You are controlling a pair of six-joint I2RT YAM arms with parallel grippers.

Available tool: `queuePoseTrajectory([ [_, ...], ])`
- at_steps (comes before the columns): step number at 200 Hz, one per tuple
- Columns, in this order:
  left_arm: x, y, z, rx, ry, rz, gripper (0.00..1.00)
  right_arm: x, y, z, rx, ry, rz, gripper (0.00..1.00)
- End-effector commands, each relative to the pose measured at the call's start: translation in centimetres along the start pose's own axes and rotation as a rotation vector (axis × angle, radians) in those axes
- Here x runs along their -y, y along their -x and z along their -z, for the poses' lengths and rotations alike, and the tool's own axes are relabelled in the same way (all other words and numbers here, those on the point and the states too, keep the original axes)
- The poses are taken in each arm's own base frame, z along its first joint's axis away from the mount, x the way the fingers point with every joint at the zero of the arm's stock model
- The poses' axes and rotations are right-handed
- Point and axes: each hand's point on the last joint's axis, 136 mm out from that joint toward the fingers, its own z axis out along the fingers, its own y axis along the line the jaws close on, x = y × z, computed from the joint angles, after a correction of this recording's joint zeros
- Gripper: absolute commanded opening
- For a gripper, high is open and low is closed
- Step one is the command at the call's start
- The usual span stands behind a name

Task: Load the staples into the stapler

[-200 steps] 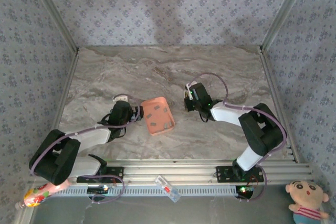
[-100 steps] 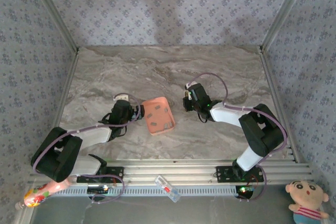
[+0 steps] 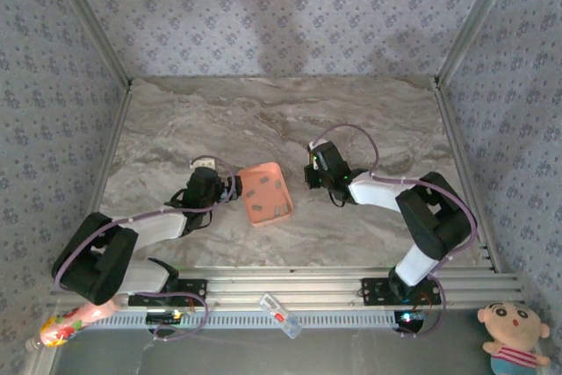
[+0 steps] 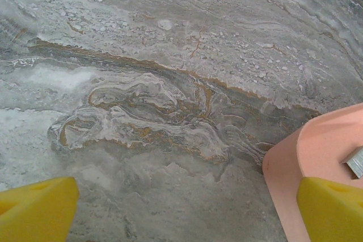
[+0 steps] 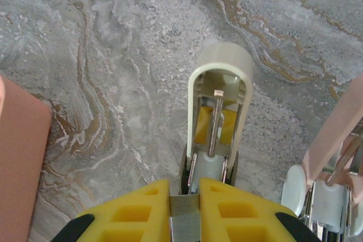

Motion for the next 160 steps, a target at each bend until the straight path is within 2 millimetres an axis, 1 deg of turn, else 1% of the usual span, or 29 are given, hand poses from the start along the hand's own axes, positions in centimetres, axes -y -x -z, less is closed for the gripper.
queuePoseTrajectory([
  [1, 0.5, 0.8, -0.2, 0.014, -0.014, -0.005, 0.98, 0.4, -0.9, -0.3, -0.011, -0.037, -0.011, 0.18],
  [41, 0.5, 0.9, -0.2, 0.015, -0.019, -0.003, 0.98, 0.5, -1.0, -0.2, -0.008, -0.048, -0.011, 0.17],
  [81, 0.7, 0.9, -0.3, 0.012, -0.028, 0.003, 0.98, 0.1, 0.4, 0.8, 0.052, -0.034, -0.003, 0.18],
  [102, 1.0, 0.8, -0.4, 0.008, -0.04, 0.006, 0.98, 0.3, 0.9, 1.2, 0.067, -0.044, -0.003, 0.18],
  [128, 1.1, 1.0, -0.4, 0.011, -0.042, 0.005, 0.98, 0.6, 0.5, 1.2, 0.064, -0.053, -0.005, 0.18],
  [160, 1.2, 1.0, -0.4, 0.011, -0.046, 0.007, 0.98, 0.8, -0.5, 0.8, 0.04, -0.057, -0.009, 0.18],
])
